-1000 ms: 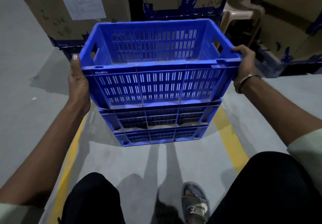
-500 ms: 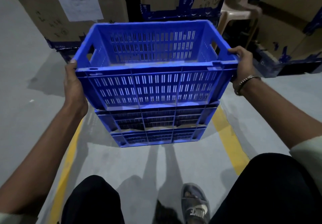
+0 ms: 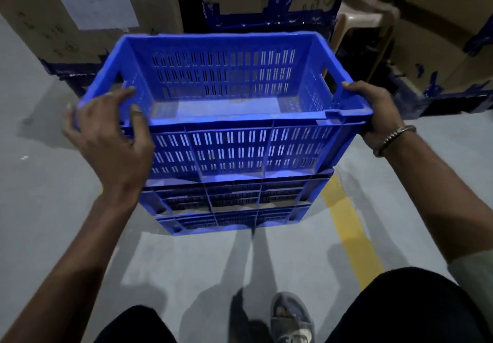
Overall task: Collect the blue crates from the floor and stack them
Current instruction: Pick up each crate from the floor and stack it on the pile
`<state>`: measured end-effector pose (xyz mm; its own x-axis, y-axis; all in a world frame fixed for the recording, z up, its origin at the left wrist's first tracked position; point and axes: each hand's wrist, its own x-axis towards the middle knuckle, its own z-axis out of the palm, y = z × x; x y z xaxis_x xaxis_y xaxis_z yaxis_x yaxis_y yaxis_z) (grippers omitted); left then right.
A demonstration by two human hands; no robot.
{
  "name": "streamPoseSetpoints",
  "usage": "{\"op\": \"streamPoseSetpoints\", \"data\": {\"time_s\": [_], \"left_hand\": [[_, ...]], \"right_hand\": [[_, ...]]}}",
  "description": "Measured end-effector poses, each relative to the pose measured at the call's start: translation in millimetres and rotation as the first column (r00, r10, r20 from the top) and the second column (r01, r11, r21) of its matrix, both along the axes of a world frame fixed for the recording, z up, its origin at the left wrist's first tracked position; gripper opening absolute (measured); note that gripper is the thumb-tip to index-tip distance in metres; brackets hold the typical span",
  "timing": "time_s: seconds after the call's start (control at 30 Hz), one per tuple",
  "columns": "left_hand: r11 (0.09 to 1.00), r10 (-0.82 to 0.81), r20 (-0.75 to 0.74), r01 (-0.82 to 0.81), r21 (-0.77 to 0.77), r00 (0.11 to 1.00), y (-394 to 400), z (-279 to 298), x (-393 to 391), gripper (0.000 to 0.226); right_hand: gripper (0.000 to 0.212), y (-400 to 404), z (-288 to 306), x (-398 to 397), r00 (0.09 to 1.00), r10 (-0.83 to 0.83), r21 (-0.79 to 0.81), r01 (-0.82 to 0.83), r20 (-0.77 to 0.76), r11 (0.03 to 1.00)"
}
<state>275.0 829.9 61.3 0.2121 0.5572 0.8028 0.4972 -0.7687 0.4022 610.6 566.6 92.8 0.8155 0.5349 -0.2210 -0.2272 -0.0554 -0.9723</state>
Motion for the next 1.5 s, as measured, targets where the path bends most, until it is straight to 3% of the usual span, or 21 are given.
{"op": "streamPoseSetpoints", "data": {"time_s": [0.1,0.2,0.3,0.4,0.5,0.63,0.7,0.77,0.9,0.97,1.07,1.23,1.5], "left_hand": [[0.997,0.055,-0.159,-0.063,-0.045,0.986,-7.4,0.6,8.6,0.027],[0.989,0.074,-0.318,-0.111,-0.098,0.945,-14.0,12.8,3.7,0.030],[0.981,0.029,-0.483,-0.117,-0.153,0.875,-20.5,33.9,-0.3,0.031],[0.947,-0.062,-0.591,-0.140,-0.290,0.804,-23.9,58.0,-5.4,0.040],[0.919,-0.148,-0.656,-0.142,-0.368,0.740,-42.7,101.3,-10.6,0.049],[0.885,-0.291,-0.672,-0.074,-0.459,0.681,-95.7,195.7,-21.3,0.044],[0.859,-0.367,-0.679,-0.049,-0.510,0.636,-127.7,242.5,-27.2,0.045],[0.817,-0.441,-0.660,-0.033,-0.576,0.609,-160.7,281.5,-34.0,0.047],[0.625,-0.633,-0.532,-0.035,-0.780,0.563,-227.7,328.1,-66.2,0.042],[0.497,-0.747,-0.469,-0.072,-0.865,0.472,-262.2,343.3,-85.3,0.041],[0.418,-0.854,-0.422,-0.081,-0.905,0.303,-315.3,361.4,-108.7,0.044],[0.336,-0.940,-0.340,-0.092,-0.937,0.027,-390.8,375.5,-134.5,0.048],[0.316,-0.893,-0.314,0.047,-0.947,-0.323,-503.1,383.4,-140.6,0.043]], "right_hand": [[0.018,5.0,1.7,-5.5,0.992,0.006,0.179,0.017,-0.129,0.984],[0.017,5.7,11.9,-17.3,0.979,0.003,0.191,0.036,-0.202,0.981],[0.028,-0.8,28.7,-27.4,0.977,-0.087,-0.015,0.086,-0.194,0.996],[0.036,-8.1,51.9,-36.9,0.951,-0.279,-0.309,0.227,-0.135,0.923],[0.041,-23.6,79.6,-47.7,0.961,-0.275,-0.490,0.226,-0.030,0.842],[0.023,-47.4,150.6,-95.7,0.985,-0.171,-0.596,0.161,0.041,0.787],[0.008,-61.4,185.7,-124.2,0.989,-0.147,-0.595,0.124,0.011,0.794],[0.008,-81.6,213.9,-152.4,0.988,-0.154,-0.602,0.109,-0.023,0.791],[0.006,-137.9,285.5,-243.2,0.967,-0.241,-0.623,0.139,-0.083,0.770],[0.007,-173.6,309.0,-291.7,0.944,-0.304,-0.644,0.152,-0.130,0.750],[0.011,-232.6,324.7,-352.2,0.902,-0.384,-0.695,0.147,-0.198,0.704],[0.010,-321.2,354.7,-420.6,0.741,-0.608,-0.722,0.251,-0.286,0.645],[0.011,-477.1,379.7,-528.6,0.302,-0.859,-0.715,0.476,-0.415,0.512]]}}
